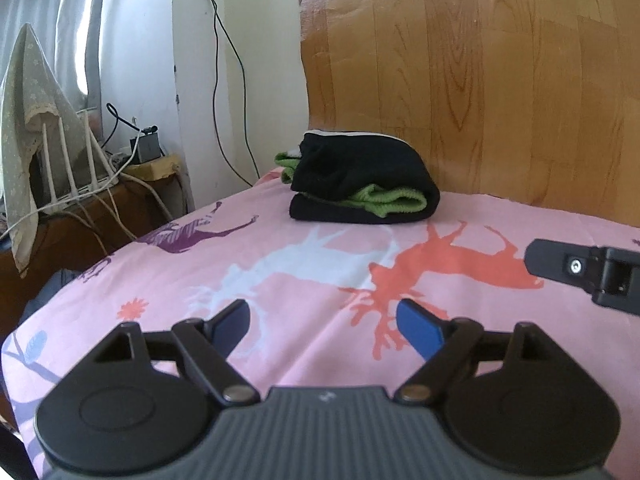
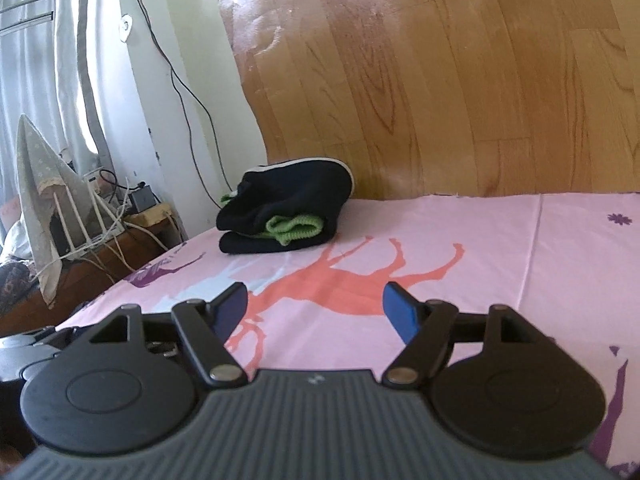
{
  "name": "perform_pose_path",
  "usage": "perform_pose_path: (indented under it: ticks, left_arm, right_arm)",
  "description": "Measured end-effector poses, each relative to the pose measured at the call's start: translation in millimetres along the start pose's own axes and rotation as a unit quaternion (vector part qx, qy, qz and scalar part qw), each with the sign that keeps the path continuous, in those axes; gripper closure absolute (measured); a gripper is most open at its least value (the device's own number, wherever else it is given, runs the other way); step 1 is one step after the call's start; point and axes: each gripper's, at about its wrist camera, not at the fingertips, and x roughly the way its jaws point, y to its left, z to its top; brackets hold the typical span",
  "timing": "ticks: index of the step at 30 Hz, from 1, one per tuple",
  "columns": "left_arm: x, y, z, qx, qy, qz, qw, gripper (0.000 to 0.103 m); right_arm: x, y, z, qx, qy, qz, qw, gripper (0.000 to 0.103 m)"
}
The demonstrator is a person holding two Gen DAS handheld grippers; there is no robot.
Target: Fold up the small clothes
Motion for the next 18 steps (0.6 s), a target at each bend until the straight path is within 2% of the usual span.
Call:
perform_pose_path:
  ticks: [5, 12, 18]
  left_arm:
    - [-0.3, 4.0, 0.4, -0.014, -0.001, 0.016, 0.9998, 0.019]
    - [-5.1, 6.8, 0.3, -0.021, -0.013, 0.028, 0.9993, 0.008]
    - [-3.3, 7.1, 0.9, -0.019, -0.008, 0.026, 0.9994, 0.007]
  right_arm:
    - [-3.2, 2.2, -1.6, -0.010, -0.001, -0.013, 1.000, 0.026]
    - [-6.2, 3.7, -2.4, -0.019, -0.006, -0.020, 1.000, 0.025]
    - [-10.1, -1.8, -1.7, -0.005, -0.009, -0.025, 1.000, 0.024]
